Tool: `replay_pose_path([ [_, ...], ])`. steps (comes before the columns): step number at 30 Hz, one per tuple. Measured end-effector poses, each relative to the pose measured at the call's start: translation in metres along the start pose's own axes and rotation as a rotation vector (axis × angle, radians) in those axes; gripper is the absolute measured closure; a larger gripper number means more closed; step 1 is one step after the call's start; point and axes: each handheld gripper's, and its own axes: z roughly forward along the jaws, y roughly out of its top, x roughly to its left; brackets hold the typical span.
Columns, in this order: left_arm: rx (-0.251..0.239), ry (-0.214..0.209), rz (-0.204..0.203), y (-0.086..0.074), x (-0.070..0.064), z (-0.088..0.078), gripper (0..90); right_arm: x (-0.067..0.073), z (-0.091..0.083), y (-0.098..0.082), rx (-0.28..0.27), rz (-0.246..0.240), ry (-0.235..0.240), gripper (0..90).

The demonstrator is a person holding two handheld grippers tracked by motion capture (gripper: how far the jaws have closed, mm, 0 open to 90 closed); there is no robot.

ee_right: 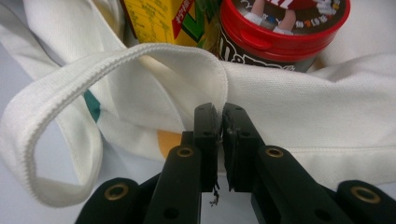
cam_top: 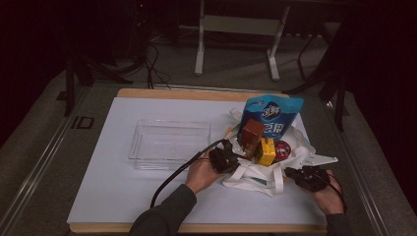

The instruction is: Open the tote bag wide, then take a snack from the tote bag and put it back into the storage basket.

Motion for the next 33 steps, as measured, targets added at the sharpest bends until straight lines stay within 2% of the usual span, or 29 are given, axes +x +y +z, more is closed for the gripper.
replay_pose_path([
  [2,0.003,0.014,0.008,-0.001,-0.003,0.003,81.9,0.0,0.001,-0.001,-0.002,0.008,0.004,84.1],
  [3,0.001,0.02,0.004,-0.005,-0.005,0.008,82.1,0.002,0.006,-0.002,0.014,0.009,-0.006,84.0],
  [6,-0.023,0.004,-0.032,-0.009,-0.003,0.01,82.1,0.006,0.012,-0.006,0.031,0.01,-0.033,83.9],
  [9,-0.026,0.004,-0.043,-0.011,-0.004,0.011,82.5,0.009,0.018,-0.01,0.031,0.022,-0.051,83.9],
  [17,-0.042,-0.001,-0.056,-0.013,-0.003,0.011,82.9,0.009,0.018,-0.011,0.018,0.028,-0.053,83.8],
  [21,-0.061,-0.013,-0.077,-0.016,-0.001,0.012,82.8,0.009,0.018,-0.012,0.015,0.026,-0.054,83.8],
  [29,-0.068,-0.016,-0.084,-0.016,-0.001,0.012,82.4,0.009,0.018,-0.012,0.012,0.03,-0.049,83.8],
  [33,-0.085,-0.037,-0.097,-0.015,0.002,0.007,81.1,0.008,0.018,-0.013,0.01,0.031,-0.047,83.8],
])
